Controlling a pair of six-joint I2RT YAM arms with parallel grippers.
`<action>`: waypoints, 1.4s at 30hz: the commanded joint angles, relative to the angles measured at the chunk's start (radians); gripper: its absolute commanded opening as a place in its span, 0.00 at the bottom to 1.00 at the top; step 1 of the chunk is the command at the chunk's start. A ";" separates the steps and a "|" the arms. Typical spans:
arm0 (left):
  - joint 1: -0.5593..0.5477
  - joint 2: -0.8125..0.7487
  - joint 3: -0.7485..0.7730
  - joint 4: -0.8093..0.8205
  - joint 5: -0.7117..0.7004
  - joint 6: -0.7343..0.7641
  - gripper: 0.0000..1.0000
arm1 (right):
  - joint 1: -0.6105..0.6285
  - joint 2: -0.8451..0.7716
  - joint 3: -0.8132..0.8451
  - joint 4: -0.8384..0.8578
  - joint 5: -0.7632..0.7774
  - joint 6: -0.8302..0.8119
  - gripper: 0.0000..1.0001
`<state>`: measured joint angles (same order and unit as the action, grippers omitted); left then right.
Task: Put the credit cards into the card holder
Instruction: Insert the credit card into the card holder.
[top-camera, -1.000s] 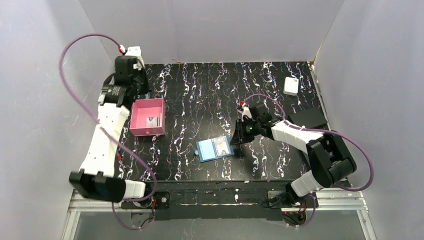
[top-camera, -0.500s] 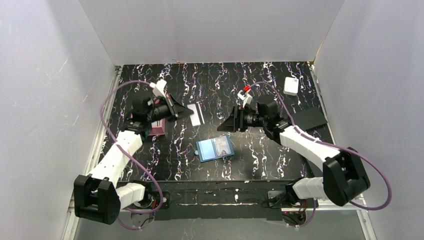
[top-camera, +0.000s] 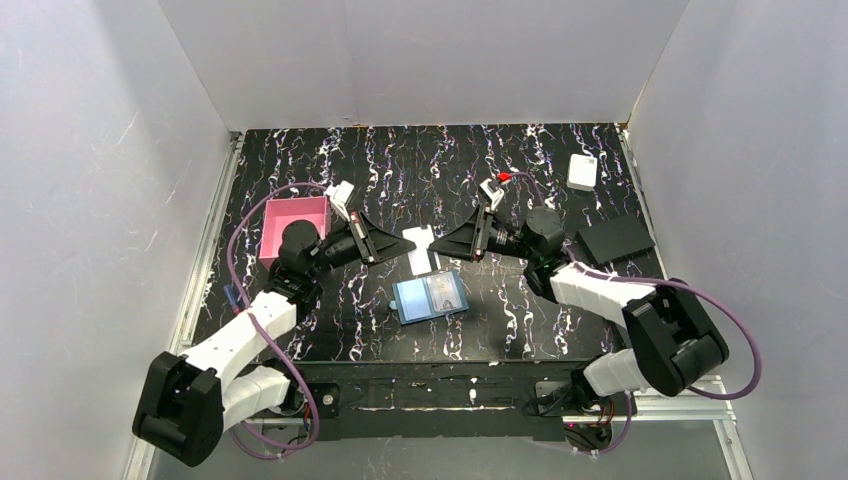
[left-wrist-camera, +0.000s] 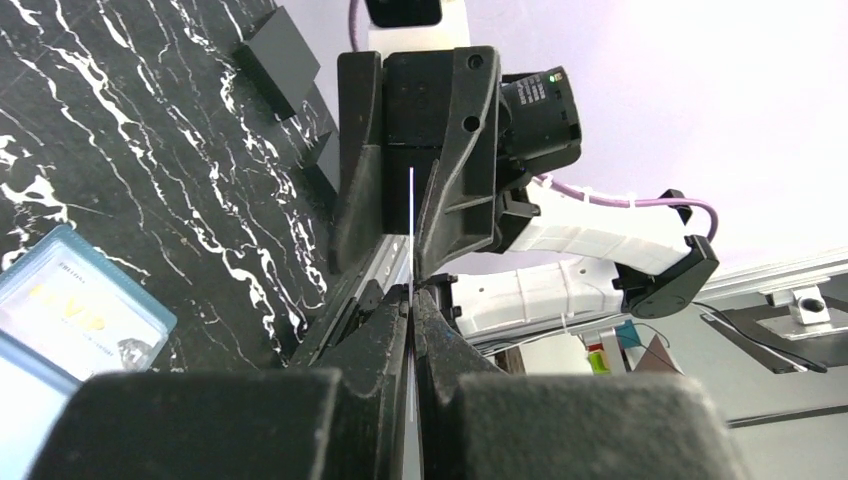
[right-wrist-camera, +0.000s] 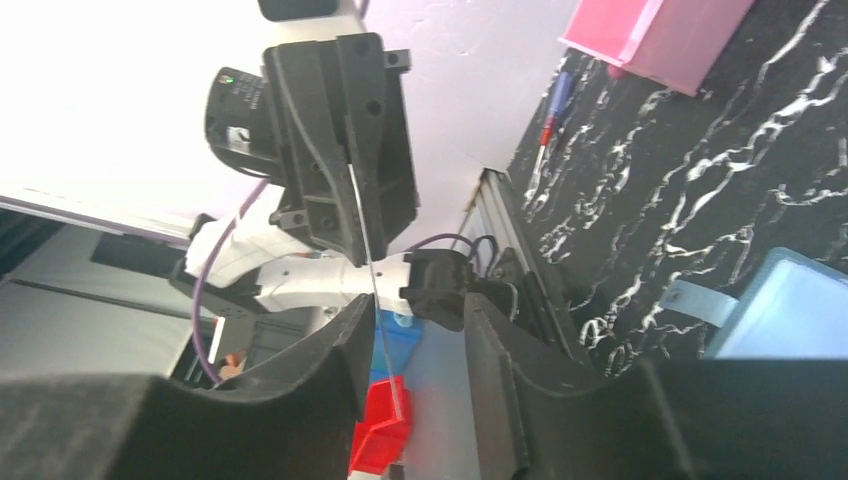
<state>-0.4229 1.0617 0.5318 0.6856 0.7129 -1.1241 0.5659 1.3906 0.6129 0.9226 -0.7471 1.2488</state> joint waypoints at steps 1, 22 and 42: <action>-0.023 0.019 -0.008 0.125 -0.035 -0.039 0.00 | 0.010 0.022 -0.035 0.333 0.002 0.202 0.36; -0.035 0.118 0.277 -1.117 -0.296 0.481 0.67 | -0.055 -0.096 0.317 -1.361 0.541 -0.980 0.01; -0.159 0.487 0.256 -0.755 -0.125 0.390 0.09 | -0.004 0.236 0.213 -0.876 -0.028 -0.697 0.01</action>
<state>-0.5581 1.5133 0.7487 -0.0934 0.5777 -0.7610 0.5625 1.5704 0.8604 -0.1096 -0.6812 0.5068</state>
